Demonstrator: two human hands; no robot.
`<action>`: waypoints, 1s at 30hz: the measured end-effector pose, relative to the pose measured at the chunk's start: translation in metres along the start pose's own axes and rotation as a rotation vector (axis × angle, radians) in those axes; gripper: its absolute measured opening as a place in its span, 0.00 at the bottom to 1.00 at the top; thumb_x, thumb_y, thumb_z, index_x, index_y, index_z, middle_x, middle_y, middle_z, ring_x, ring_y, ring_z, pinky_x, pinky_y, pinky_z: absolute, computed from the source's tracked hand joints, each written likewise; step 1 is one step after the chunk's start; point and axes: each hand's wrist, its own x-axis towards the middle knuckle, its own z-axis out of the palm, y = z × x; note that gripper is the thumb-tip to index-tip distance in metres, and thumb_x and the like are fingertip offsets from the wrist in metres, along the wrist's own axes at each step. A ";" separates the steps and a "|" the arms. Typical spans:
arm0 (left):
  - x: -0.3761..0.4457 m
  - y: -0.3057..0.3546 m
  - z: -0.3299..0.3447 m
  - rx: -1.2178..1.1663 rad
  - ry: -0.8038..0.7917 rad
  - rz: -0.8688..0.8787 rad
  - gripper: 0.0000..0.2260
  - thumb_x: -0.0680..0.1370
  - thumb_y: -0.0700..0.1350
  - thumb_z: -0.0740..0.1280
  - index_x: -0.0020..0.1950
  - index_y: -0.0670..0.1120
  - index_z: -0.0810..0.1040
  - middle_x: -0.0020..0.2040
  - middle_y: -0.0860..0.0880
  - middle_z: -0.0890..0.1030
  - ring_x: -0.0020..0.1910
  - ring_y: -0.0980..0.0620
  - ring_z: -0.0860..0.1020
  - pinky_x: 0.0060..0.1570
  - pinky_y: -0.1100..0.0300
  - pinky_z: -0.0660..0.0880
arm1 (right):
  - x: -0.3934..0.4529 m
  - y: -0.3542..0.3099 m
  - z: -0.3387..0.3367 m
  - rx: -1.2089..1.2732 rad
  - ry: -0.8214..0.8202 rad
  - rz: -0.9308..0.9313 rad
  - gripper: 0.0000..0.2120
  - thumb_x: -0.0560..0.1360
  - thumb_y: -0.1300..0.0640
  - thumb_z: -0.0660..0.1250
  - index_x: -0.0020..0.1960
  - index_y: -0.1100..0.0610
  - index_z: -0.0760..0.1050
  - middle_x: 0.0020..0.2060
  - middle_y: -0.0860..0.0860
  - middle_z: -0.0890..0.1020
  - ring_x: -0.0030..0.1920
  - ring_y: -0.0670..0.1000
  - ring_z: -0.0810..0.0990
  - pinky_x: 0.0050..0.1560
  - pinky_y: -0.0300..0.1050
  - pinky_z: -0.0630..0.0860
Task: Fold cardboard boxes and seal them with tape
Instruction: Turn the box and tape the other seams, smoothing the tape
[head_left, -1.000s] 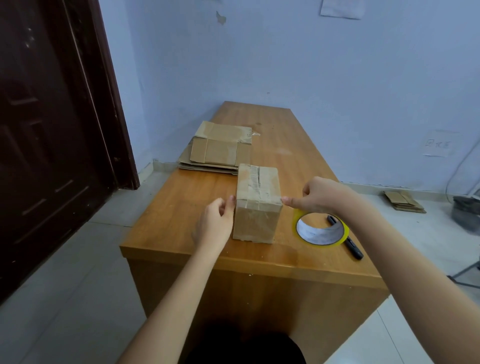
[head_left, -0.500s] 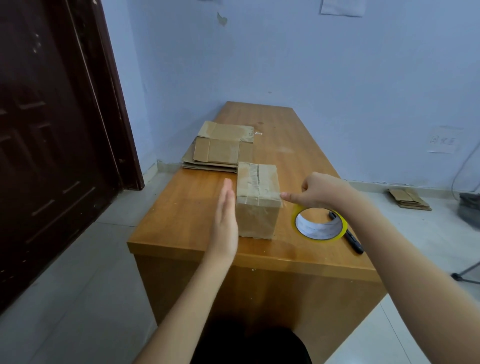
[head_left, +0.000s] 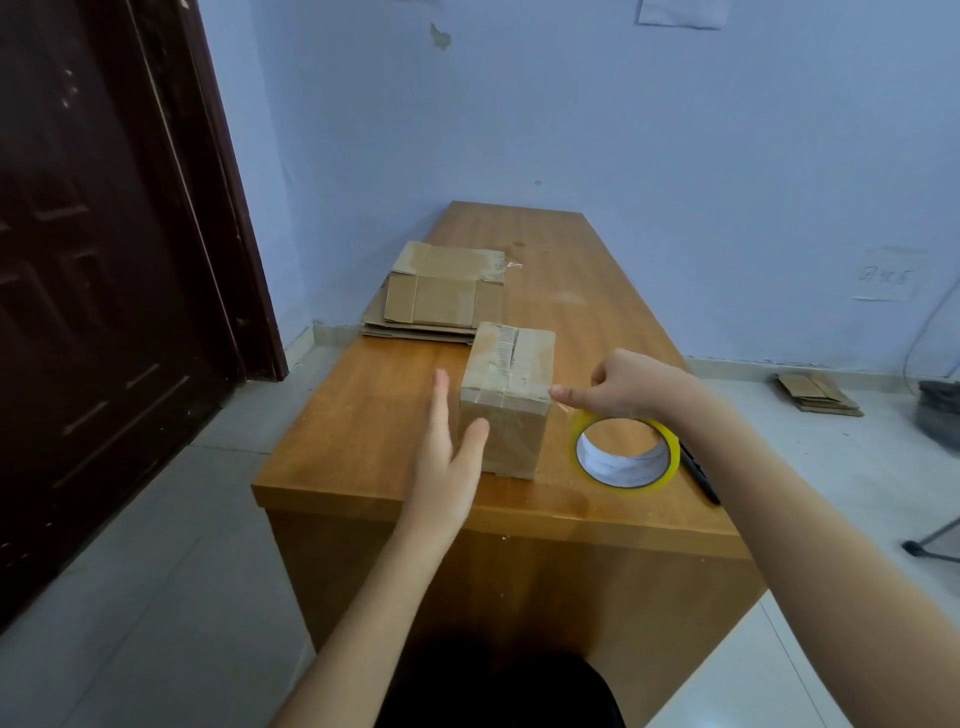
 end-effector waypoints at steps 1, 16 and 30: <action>-0.001 -0.001 0.001 -0.008 -0.022 0.005 0.29 0.82 0.46 0.58 0.77 0.56 0.47 0.78 0.55 0.54 0.75 0.55 0.54 0.73 0.52 0.55 | 0.000 -0.001 0.000 0.002 -0.004 0.002 0.30 0.73 0.32 0.60 0.29 0.57 0.61 0.24 0.49 0.64 0.27 0.51 0.64 0.31 0.43 0.60; 0.008 0.031 -0.004 1.008 0.031 0.521 0.30 0.82 0.51 0.55 0.77 0.45 0.42 0.77 0.50 0.43 0.76 0.54 0.43 0.71 0.61 0.37 | 0.001 0.000 -0.004 -0.005 -0.003 0.027 0.31 0.70 0.29 0.60 0.31 0.58 0.65 0.25 0.49 0.68 0.28 0.51 0.68 0.32 0.43 0.64; 0.018 0.040 0.009 1.262 -0.082 0.539 0.18 0.77 0.50 0.62 0.63 0.42 0.72 0.63 0.43 0.73 0.61 0.46 0.72 0.59 0.56 0.69 | 0.002 -0.002 -0.003 0.020 0.016 0.045 0.31 0.70 0.30 0.61 0.30 0.58 0.63 0.25 0.49 0.66 0.27 0.51 0.66 0.31 0.43 0.62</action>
